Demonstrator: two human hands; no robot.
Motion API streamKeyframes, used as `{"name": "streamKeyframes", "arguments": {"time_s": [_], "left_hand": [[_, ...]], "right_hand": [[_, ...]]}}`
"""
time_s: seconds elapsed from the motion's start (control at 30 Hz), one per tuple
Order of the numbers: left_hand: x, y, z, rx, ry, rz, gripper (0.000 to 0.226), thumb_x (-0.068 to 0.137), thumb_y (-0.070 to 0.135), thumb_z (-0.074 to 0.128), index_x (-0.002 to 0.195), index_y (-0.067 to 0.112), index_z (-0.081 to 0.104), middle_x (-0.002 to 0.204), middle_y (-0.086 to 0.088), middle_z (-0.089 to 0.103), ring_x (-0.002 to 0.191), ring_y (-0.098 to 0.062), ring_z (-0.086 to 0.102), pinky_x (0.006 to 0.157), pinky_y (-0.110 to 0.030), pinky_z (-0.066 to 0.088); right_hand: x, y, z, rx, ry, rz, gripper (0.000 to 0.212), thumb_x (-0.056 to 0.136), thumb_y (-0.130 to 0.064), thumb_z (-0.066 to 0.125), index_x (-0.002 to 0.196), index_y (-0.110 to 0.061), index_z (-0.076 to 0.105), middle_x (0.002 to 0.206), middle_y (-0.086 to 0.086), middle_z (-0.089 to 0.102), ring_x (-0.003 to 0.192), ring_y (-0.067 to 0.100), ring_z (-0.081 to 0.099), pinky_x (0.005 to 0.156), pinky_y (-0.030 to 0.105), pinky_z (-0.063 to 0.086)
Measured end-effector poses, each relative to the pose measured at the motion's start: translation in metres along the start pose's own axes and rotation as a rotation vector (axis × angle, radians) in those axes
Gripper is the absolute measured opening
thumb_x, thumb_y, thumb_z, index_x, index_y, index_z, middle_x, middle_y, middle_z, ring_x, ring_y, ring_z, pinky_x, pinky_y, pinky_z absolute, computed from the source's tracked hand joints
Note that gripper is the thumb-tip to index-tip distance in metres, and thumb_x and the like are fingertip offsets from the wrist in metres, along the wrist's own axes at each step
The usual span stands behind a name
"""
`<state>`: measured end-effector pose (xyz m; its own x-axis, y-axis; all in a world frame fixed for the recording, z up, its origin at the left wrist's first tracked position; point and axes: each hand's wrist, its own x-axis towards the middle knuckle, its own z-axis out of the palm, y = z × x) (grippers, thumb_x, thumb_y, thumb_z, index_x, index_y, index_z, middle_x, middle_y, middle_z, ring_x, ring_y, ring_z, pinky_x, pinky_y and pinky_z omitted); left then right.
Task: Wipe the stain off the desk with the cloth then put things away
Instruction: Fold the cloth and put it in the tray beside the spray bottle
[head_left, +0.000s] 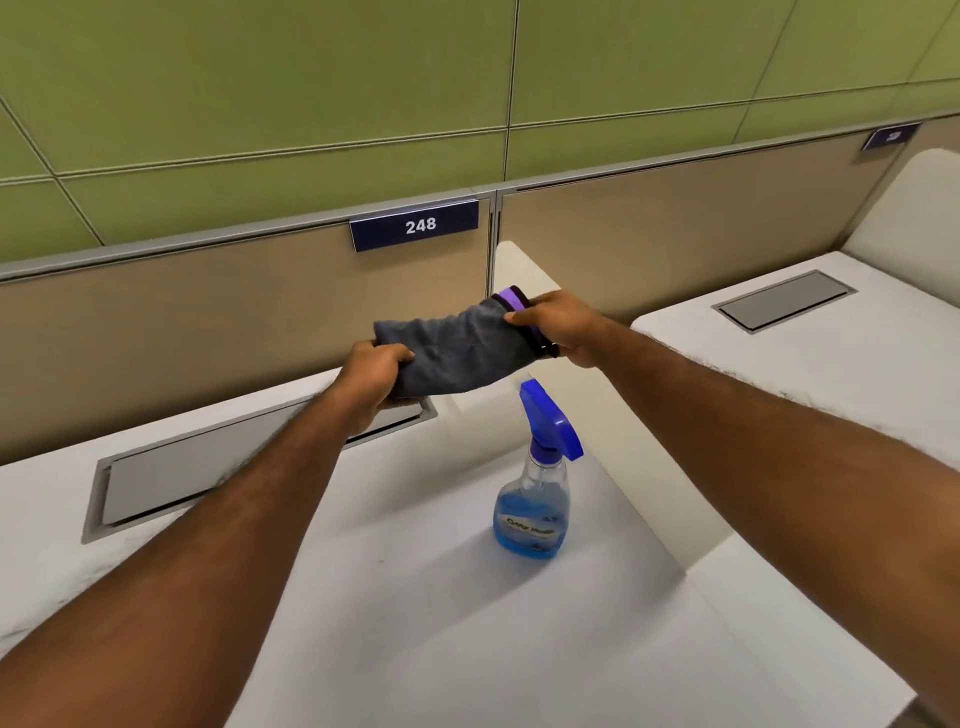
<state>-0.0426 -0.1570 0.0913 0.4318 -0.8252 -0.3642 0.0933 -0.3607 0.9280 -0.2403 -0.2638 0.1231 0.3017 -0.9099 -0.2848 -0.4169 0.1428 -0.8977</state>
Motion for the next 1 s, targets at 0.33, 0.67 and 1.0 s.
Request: {"name": "streamKeyframes", "arguments": {"time_s": [0.33,0.67,1.0], "left_hand": [[0.047,-0.038,0.049,0.24,-0.046,0.001,0.025,0.088,0.014,0.065,0.11,0.002,0.061,0.102,-0.012,0.067,0.089,-0.026,0.067,0.081,-0.037,0.057],[0.071,-0.067,0.066,0.355,0.032,0.055,0.037,0.081,0.018,0.076,0.111,-0.001,0.067,0.103,-0.019,0.072,0.091,-0.034,0.07,0.08,-0.048,0.06],[0.068,-0.074,0.074,0.591,0.207,0.196,0.042,0.082,0.029,0.077,0.113,0.002,0.069,0.107,-0.016,0.072,0.097,-0.031,0.068,0.09,-0.04,0.056]], "right_hand": [[0.05,0.056,0.01,-0.467,0.269,-0.091,0.044,0.088,-0.023,0.068,0.127,-0.008,0.053,0.118,0.013,0.063,0.105,0.029,0.061,0.093,0.039,0.053],[0.07,0.085,0.017,-0.603,0.221,-0.08,0.046,0.089,-0.025,0.068,0.129,-0.01,0.05,0.118,0.013,0.062,0.104,0.028,0.061,0.091,0.038,0.052],[0.074,0.102,0.024,-0.655,0.218,-0.09,0.042,0.09,-0.029,0.066,0.126,-0.012,0.052,0.113,0.011,0.064,0.099,0.027,0.063,0.087,0.037,0.053]]}}
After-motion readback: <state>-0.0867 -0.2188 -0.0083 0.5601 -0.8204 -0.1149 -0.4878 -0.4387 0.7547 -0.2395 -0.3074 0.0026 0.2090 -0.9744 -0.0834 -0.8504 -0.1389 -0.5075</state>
